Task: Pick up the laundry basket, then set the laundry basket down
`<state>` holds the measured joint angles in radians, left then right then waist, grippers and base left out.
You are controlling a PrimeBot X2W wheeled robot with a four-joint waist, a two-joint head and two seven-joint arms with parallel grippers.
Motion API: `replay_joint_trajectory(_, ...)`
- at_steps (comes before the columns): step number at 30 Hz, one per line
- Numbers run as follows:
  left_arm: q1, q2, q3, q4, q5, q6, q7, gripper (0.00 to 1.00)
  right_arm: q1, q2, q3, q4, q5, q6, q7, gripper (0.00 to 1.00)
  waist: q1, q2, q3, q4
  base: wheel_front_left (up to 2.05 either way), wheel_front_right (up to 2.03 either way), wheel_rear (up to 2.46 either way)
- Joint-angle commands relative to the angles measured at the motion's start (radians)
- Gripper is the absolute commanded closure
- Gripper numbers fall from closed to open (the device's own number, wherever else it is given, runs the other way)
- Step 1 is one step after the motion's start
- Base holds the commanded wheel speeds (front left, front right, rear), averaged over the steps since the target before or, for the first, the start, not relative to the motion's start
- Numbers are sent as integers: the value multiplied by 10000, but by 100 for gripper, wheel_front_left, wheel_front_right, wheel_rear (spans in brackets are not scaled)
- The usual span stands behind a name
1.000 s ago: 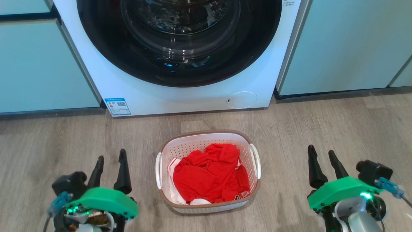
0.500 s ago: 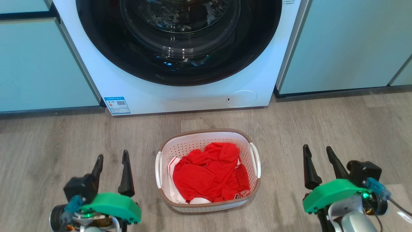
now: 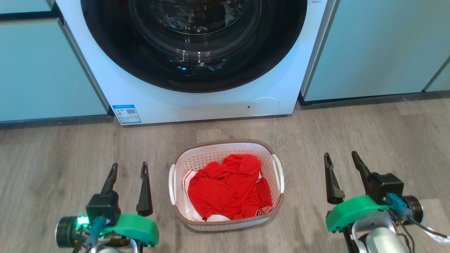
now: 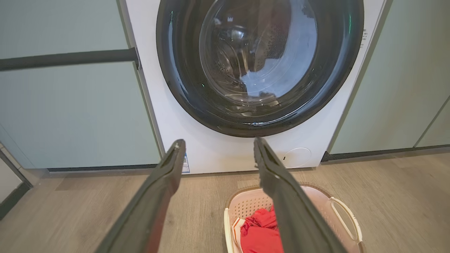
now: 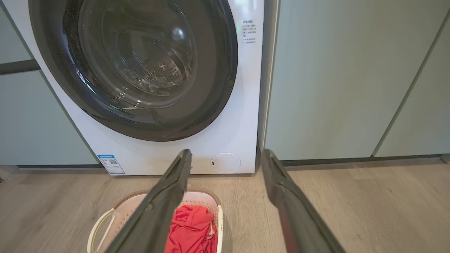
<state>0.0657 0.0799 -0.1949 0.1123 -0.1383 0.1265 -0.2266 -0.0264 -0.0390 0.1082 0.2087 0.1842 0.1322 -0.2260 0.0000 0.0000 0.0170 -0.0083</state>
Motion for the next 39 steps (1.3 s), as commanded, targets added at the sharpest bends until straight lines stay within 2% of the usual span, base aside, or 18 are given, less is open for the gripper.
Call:
replay_joint_trajectory(1,-199,120,214,-393,330,105,-172,0,-503,-106,305,-409,-332,-14,-179,0,0,0,6,-4,0,0,0)
replay_joint_trajectory(7,-166,103,153,-460,1062,166,-349,0,-526,-112,414,-474,-1045,-15,-355,0,0,0,32,-17,0,0,0)
replay_joint_trajectory(39,-177,-141,542,-337,1049,-168,-352,0,-554,-112,346,-430,-980,-15,-358,0,0,0,83,-10,0,0,0)
